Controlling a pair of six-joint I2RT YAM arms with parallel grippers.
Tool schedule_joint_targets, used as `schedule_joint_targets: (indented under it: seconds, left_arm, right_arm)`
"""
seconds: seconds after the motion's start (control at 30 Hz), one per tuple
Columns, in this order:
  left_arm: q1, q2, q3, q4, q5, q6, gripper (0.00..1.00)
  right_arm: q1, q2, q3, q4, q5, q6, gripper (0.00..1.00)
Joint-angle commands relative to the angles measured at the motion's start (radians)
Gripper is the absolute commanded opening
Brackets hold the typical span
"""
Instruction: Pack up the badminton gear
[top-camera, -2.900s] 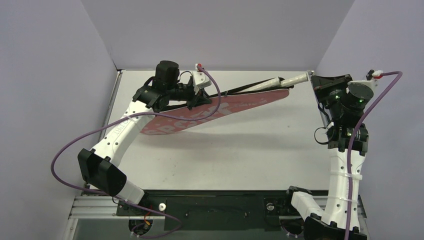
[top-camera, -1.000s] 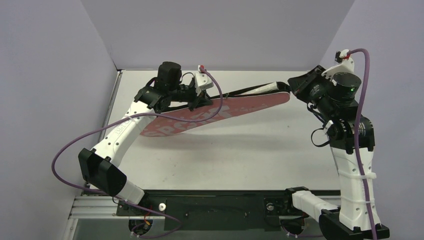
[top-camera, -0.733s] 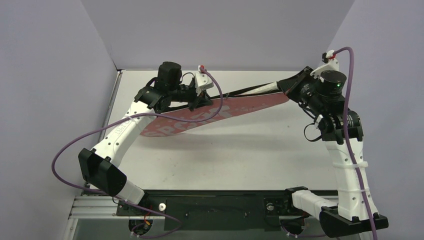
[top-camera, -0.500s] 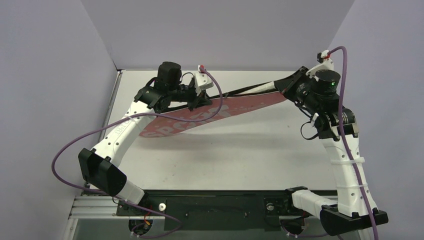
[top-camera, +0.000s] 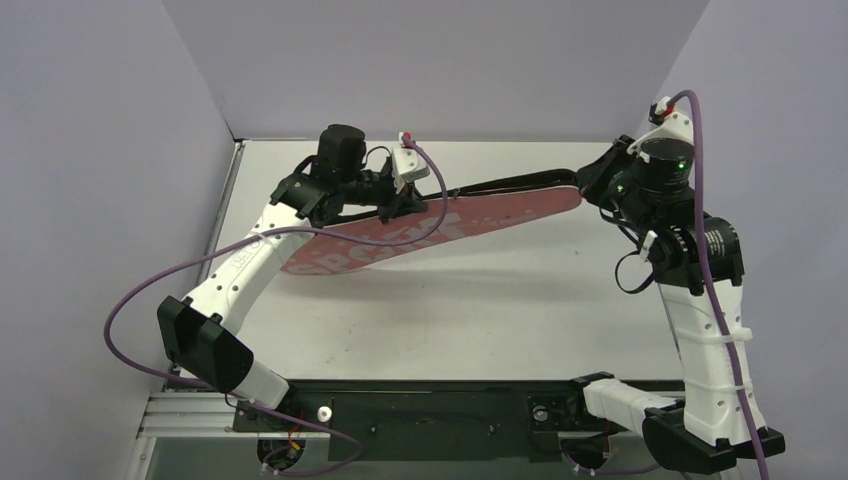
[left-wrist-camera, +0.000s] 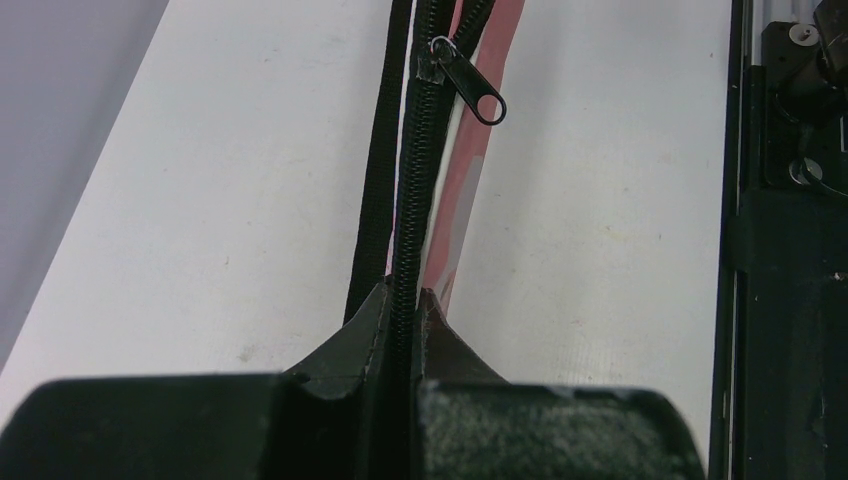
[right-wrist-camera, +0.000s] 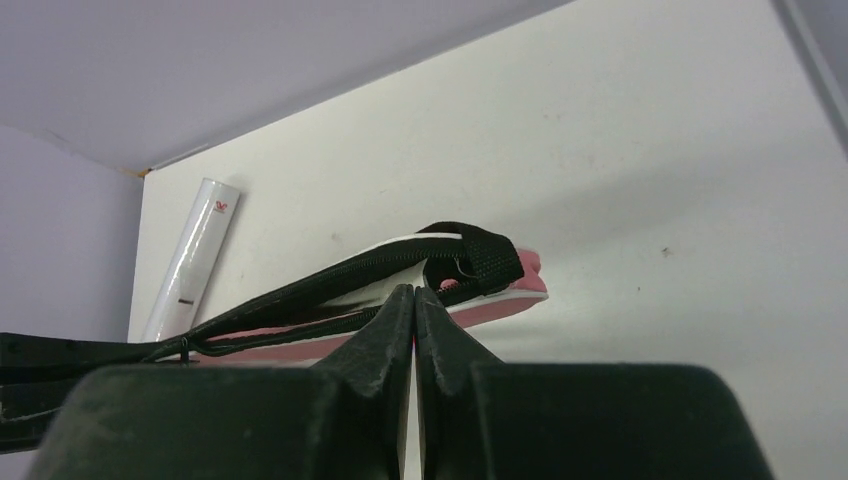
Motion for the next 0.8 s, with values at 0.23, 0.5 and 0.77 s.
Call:
schedule_joint_targets:
  seconds: [0.23, 0.5, 0.77]
  left_arm:
    - [-0.006, -0.029, 0.053, 0.120, 0.040, -0.006, 0.00]
    - [-0.024, -0.019, 0.062, 0.103, -0.002, 0.013, 0.00]
    - [-0.042, -0.013, 0.066, 0.112, -0.090, 0.007, 0.00]
  right_arm:
    - [0.040, -0.008, 0.003, 0.144, -0.153, 0.044, 0.00]
    - [0.126, -0.076, -0.282, 0.405, -0.448, 0.240, 0.53]
    - [0.133, -0.153, -0.671, 0.937, -0.578, 0.592, 0.60]
